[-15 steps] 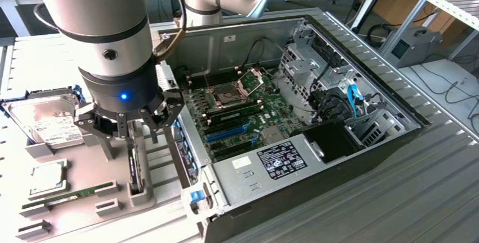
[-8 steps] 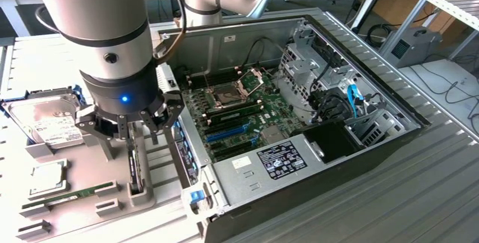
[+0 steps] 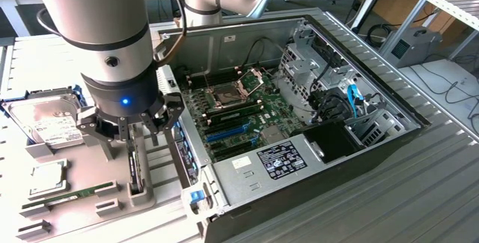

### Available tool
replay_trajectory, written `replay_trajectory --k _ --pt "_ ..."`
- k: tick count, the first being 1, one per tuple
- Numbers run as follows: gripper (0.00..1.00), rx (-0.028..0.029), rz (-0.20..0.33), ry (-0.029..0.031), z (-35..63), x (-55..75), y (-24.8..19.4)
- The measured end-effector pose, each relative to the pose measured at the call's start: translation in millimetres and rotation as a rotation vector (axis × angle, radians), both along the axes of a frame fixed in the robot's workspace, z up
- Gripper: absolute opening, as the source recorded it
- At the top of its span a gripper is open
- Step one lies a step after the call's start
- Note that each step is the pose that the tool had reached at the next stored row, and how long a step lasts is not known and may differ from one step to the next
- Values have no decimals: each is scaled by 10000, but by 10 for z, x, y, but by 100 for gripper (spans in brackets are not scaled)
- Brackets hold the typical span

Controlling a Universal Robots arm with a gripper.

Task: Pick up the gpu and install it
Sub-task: 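Pick up the gpu and move the gpu toward the slot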

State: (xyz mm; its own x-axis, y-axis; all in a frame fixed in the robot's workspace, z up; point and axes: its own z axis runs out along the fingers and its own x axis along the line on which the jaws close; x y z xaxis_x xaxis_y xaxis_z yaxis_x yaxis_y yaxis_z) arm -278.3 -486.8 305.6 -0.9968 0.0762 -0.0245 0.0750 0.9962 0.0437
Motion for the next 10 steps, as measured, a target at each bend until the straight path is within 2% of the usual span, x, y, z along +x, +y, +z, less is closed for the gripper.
replay_trajectory --k 10 --pt "42 0 0 0 -48 0 0"
